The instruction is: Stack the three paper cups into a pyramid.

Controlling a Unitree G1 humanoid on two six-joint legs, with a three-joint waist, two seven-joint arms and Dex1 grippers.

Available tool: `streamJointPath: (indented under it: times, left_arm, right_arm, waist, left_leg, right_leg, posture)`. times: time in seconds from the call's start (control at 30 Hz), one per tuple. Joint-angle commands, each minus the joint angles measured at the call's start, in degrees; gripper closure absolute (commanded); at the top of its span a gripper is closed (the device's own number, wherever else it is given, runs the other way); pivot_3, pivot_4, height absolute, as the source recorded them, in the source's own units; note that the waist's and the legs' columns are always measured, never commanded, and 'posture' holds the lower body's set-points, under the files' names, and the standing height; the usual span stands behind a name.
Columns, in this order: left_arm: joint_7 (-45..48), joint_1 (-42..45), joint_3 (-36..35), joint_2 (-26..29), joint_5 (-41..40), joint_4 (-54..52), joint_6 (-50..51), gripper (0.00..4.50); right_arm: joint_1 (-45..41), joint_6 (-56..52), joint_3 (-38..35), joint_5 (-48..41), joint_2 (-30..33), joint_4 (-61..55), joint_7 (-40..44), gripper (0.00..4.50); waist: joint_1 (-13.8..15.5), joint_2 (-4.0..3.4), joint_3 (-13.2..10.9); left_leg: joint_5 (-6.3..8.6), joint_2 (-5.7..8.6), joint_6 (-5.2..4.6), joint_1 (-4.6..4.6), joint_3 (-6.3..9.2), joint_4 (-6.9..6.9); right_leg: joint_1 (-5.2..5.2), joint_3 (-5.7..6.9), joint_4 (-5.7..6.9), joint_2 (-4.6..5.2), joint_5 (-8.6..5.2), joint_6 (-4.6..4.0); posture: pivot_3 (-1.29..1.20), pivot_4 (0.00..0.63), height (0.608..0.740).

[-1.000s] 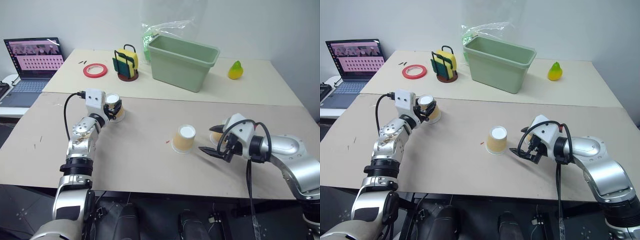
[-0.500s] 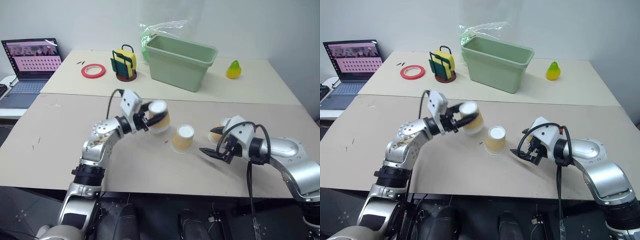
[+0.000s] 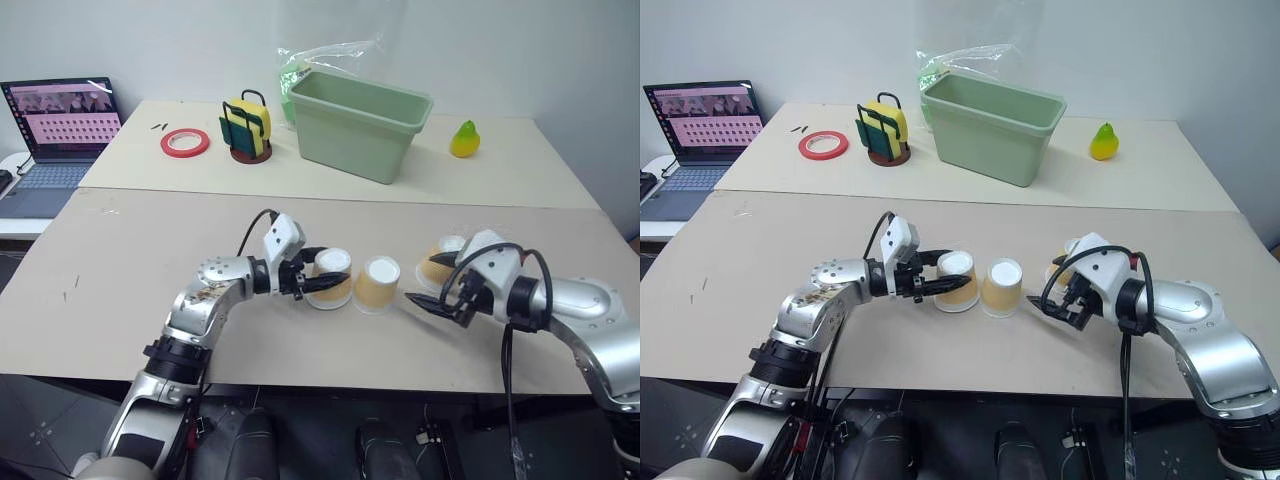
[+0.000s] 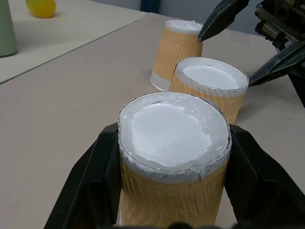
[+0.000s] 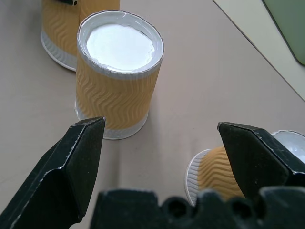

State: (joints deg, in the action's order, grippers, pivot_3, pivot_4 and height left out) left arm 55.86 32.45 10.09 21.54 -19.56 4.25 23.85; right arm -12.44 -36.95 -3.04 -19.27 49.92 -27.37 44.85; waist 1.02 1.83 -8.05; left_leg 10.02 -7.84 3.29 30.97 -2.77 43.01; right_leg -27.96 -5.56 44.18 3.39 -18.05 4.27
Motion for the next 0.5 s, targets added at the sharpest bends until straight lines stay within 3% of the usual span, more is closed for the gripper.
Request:
streamJointPath:
  times: [0.03,0.1,0.13,0.27,0.5]
  left_arm:
    - [1.51,0.4,1.05,0.46,0.7,-0.91,-1.07,1.0]
    - [1.5,0.18,1.16,0.65,1.25,-1.38,-1.72,0.16]
    - [1.45,0.12,1.08,0.73,1.32,-1.72,-1.84,0.06]
    - [1.74,0.43,-0.39,1.79,0.41,-3.66,-0.9,0.06]
    - [5.38,-0.23,-6.8,10.64,-7.15,-13.79,6.7,0.06]
  right_arm:
    - [-0.15,-0.21,-2.21,0.17,0.81,-1.71,-0.64,0.0]
    - [-0.15,-0.19,-2.28,0.16,0.86,-1.64,-0.56,0.0]
    - [-0.17,-0.18,-2.27,0.16,0.86,-1.6,-0.54,0.0]
    - [-0.31,-0.14,-2.19,0.09,0.85,-1.46,-0.39,0.0]
    - [0.26,0.18,-3.85,-0.69,2.11,-1.42,0.94,0.0]
  waist:
    - [0.01,0.0,0.0]
    - [0.01,0.0,0.0]
    - [0.01,0.0,0.0]
    - [-0.1,0.0,0.0]
    - [-0.35,-0.01,-0.01]
  left_leg:
    - [0.0,0.0,0.0,0.0,0.0,0.0]
    - [0.0,0.0,0.0,0.01,0.0,0.0]
    - [0.0,0.0,0.0,0.01,0.0,0.0]
    - [0.0,0.0,0.0,0.01,0.0,0.0]
    - [0.0,-0.01,0.0,0.01,0.01,-0.03]
  right_leg:
    - [0.0,0.0,0.0,0.0,-0.01,-0.01]
    - [0.0,0.0,0.0,0.0,0.0,-0.01]
    - [0.0,0.0,0.0,0.0,0.0,-0.01]
    - [-0.01,0.0,0.01,0.0,0.0,-0.01]
    - [-0.04,0.0,0.02,0.0,0.0,0.0]
  posture:
    - [0.0,0.15,0.656]
    - [0.0,0.15,0.656]
    - [0.0,0.15,0.656]
    - [0.0,0.15,0.656]
    - [0.0,0.15,0.656]
